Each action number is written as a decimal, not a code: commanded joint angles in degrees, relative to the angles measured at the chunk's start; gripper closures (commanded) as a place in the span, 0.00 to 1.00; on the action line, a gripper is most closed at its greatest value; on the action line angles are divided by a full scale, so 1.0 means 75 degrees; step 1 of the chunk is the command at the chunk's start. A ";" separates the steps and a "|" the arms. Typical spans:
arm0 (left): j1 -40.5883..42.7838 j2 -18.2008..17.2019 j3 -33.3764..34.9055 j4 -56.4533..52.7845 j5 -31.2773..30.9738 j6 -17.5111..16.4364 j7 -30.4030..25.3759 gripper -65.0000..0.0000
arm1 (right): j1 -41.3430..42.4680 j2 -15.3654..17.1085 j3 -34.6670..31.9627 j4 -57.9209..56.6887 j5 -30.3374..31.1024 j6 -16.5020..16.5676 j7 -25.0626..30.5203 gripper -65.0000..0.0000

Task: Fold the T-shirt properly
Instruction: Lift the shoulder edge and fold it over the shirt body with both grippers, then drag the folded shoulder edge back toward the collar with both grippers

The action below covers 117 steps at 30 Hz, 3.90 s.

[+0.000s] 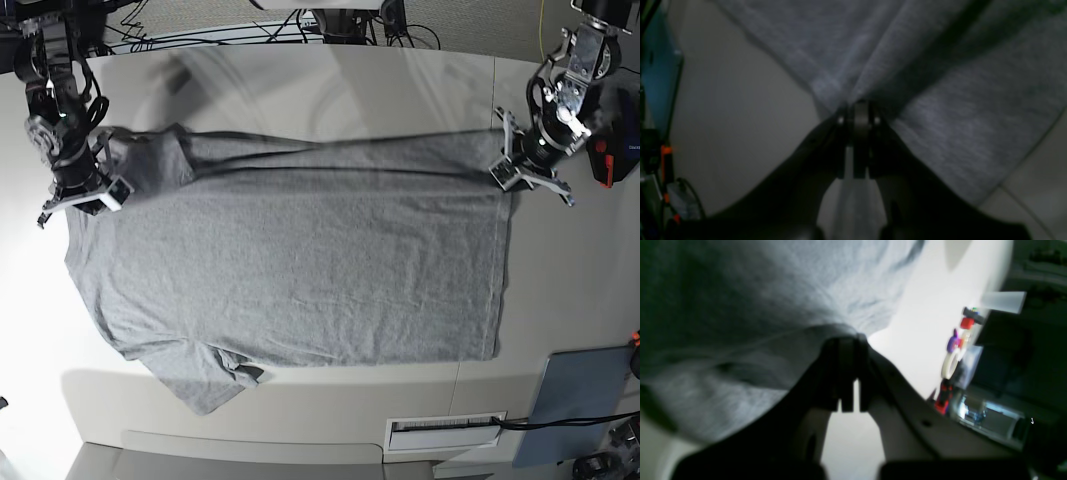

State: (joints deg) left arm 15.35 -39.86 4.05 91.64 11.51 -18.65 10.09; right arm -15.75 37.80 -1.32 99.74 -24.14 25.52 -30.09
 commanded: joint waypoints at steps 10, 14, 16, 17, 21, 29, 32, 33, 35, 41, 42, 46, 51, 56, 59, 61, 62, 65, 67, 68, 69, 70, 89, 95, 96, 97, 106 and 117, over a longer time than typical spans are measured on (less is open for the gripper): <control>-0.0402 -0.0079 -0.0061 -0.0242 -0.0178 0.0009 -0.0149 1.00 | 0.0863 0.0143 -0.0682 -0.0437 -0.0213 -0.0128 -0.0006 1.00; -0.0455 0.0111 -0.0061 -0.0242 -0.0172 -0.0265 -0.0152 1.00 | 0.1020 0.0143 -0.0682 -0.0446 -0.0204 -0.0128 -0.0032 1.00; -0.0580 0.0245 -0.0061 -0.0242 -0.0175 -0.0259 -0.0154 1.00 | 0.1017 0.0143 -0.0682 -0.0469 -0.0210 -0.0125 -0.0055 1.00; -0.0676 0.0306 -0.0061 -0.0251 -0.0178 -0.0262 -0.0152 1.00 | 0.1014 0.0143 -0.0682 -0.0472 -0.0204 -0.0128 -0.0114 1.00; -0.1122 0.0449 -0.0058 -0.0393 -0.0315 -0.0393 -0.0140 1.00 | 0.1000 0.0143 -0.0682 -0.0472 -0.0207 -0.0128 -0.0216 1.00; -0.1358 0.0289 -0.0058 -0.1116 -0.0283 -0.0370 -0.0082 1.00 | 0.1003 0.0146 -0.0682 -0.0510 -0.0213 -0.0128 -0.0204 1.00; -0.1352 0.0149 -0.0058 -0.1067 -0.0289 -0.0239 -0.0058 1.00 | 0.0976 0.0149 -0.0682 -0.0516 -0.0210 -0.0128 -0.0213 1.00; -0.1352 0.0122 -0.0058 -0.1058 -0.0289 -0.0274 -0.0061 1.00 | 0.0973 0.0146 -0.0682 -0.0516 -0.0213 -0.0128 -0.0213 1.00; -0.1349 0.0108 -0.0058 -0.1055 -0.0291 -0.0396 -0.0061 1.00 | 0.0973 0.0146 -0.0682 -0.0516 -0.0213 -0.0125 -0.0213 1.00; -0.1349 0.0128 -0.0058 -0.1055 -0.0376 -0.0901 -0.0090 1.00 | 0.0973 0.0146 -0.0682 -0.0516 -0.0210 -0.0125 -0.0189 1.00; -0.1349 0.0128 -0.0058 -0.1055 -0.0376 -0.0901 -0.0090 1.00 | 0.0973 0.0143 -0.0682 -0.0516 -0.0213 -0.0125 -0.0189 1.00; -0.1352 0.0128 -0.0058 -0.1052 -0.0388 -0.0895 0.0111 0.67 | 0.0976 0.0149 -0.0659 -0.0513 -0.0216 -0.0128 -0.0259 1.00; -0.1349 0.0122 -0.0058 -0.1014 -0.0959 -0.0866 0.0495 0.56 | 0.0976 0.0149 -0.0659 -0.0122 -0.0239 -0.0125 -0.0866 0.76; -0.1349 0.0125 -0.0058 -0.0702 -0.1405 -0.0868 0.0816 0.56 | 0.0973 0.0149 -0.0659 0.0472 0.0283 -0.0122 -0.1309 0.64; -0.1349 0.0125 -0.0058 -0.0522 -0.1705 -0.0868 0.1093 0.56 | 0.0976 0.0146 -0.0659 0.0708 0.0816 -0.0175 -0.1664 0.64; -0.1349 0.0128 -0.0058 -0.0425 -0.2028 -0.0866 0.1183 0.56 | 0.0973 0.0146 -0.0659 0.0793 0.1177 -0.0341 -0.1818 0.64; -0.1349 0.0128 -0.0058 -0.0385 -0.2238 -0.0866 0.1224 0.56 | 0.0973 0.0146 -0.0659 0.0796 0.1419 -0.0478 -0.1877 0.64; -0.1279 0.0195 -0.0064 -0.0341 -0.2833 -0.0784 0.1282 0.59 | 0.0866 0.0140 -0.0659 0.0796 0.2011 -0.0848 -0.2008 0.67; -0.1169 0.0353 -0.0064 -0.0341 -0.2894 -0.0417 0.1279 0.71 | 0.0758 0.0143 -0.0656 0.0793 0.1964 -0.1014 -0.2069 0.77; -0.1116 0.0466 -0.0064 -0.0341 -0.2885 -0.0187 0.1271 0.81 | 0.0705 0.0140 -0.0624 0.0796 0.1818 -0.1046 -0.2136 0.85; -0.1046 0.0583 -0.0064 -0.0341 -0.2882 0.0073 0.1271 0.91 | 0.0664 0.0143 -0.0571 0.0793 0.1746 -0.1096 -0.2154 0.92; -0.0976 0.0717 -0.0064 -0.0341 -0.2882 0.0364 0.1256 1.00 | 0.0595 0.0137 -0.0472 0.0793 0.1731 -0.1212 -0.2159 0.99; -0.0460 0.1929 -0.0064 -0.0364 -0.2771 0.2090 0.1227 1.00 | 0.0128 -0.1209 0.1734 -0.1638 0.3142 -0.0423 -0.0548 1.00; -0.0029 0.1923 -0.0064 -0.0364 -0.2763 0.2087 0.1221 1.00 | 0.0143 -0.1212 0.1737 -0.2043 0.3165 -0.0108 -0.0854 1.00; 0.0020 0.1920 -0.0064 -0.0364 -0.2766 0.2087 0.1224 1.00 | 0.0108 -0.1207 0.1737 -0.2043 0.3165 -0.0111 -0.0973 1.00; 0.0067 0.1915 -0.0064 -0.0364 -0.2760 0.2087 0.1230 1.00 | 0.0070 -0.1207 0.1740 -0.2043 0.3162 -0.0114 -0.1029 1.00; 0.0796 0.1580 -0.0565 -0.0096 -0.2687 0.1247 0.1346 1.00 | -0.1005 -0.1207 0.2384 -0.1137 0.3159 -0.0114 -0.1046 1.00; 0.2037 0.1119 -0.0930 0.0437 -0.3366 0.0102 0.1705 1.00 | -0.2326 -0.1209 0.2888 -0.0440 0.3130 -0.0050 -0.1192 1.00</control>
State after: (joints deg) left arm 29.12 -30.98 -3.16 95.57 -15.11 -16.78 16.93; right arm -32.93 27.68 19.81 95.70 -0.36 25.34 -38.94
